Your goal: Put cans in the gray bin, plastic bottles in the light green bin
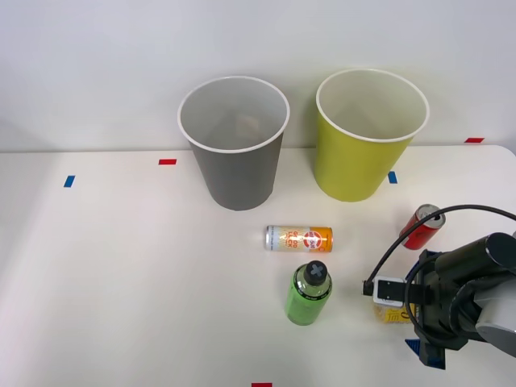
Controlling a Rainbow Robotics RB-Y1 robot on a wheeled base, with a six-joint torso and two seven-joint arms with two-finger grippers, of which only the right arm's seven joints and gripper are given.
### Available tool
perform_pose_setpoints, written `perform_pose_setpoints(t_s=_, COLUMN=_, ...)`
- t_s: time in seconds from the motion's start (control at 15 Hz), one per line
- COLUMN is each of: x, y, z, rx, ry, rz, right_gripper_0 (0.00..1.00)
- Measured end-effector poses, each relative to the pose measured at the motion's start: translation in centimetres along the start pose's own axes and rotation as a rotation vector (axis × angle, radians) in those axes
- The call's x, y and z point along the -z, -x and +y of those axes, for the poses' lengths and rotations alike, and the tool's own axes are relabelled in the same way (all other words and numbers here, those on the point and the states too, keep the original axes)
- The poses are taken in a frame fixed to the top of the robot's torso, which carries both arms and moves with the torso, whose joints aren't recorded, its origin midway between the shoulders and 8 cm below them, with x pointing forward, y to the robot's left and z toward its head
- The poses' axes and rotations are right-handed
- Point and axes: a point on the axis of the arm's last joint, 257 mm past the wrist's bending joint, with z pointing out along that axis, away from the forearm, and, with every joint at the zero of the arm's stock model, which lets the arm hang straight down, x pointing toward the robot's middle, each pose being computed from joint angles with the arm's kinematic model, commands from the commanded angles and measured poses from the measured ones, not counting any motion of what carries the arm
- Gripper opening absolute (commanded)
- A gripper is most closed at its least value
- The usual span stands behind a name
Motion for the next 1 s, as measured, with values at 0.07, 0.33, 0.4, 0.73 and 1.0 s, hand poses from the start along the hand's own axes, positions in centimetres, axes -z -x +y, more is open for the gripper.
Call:
perform_pose_setpoints(t_s=0.07, x=-0.1, y=0.0, z=0.0, rx=0.002, ry=0.002, rz=0.002, right_gripper_0=1.00)
perform_pose_setpoints(t_s=0.33, x=-1.0, y=0.2, z=-0.3, rx=-0.009, ry=0.011, rz=0.001, right_gripper_0=1.00)
perform_pose_setpoints(t_s=0.4, x=-1.1, y=0.3, z=-0.3, rx=-0.009, ry=0.013, rz=0.000, right_gripper_0=1.00)
perform_pose_setpoints(t_s=0.73, x=-1.2, y=0.3, z=-0.3, rx=0.009, ry=0.014, rz=0.001, right_gripper_0=1.00)
perform_pose_setpoints(t_s=1.0, x=-1.4, y=0.2, z=-0.2, rx=0.024, ry=0.007, rz=0.009, right_gripper_0=1.00)
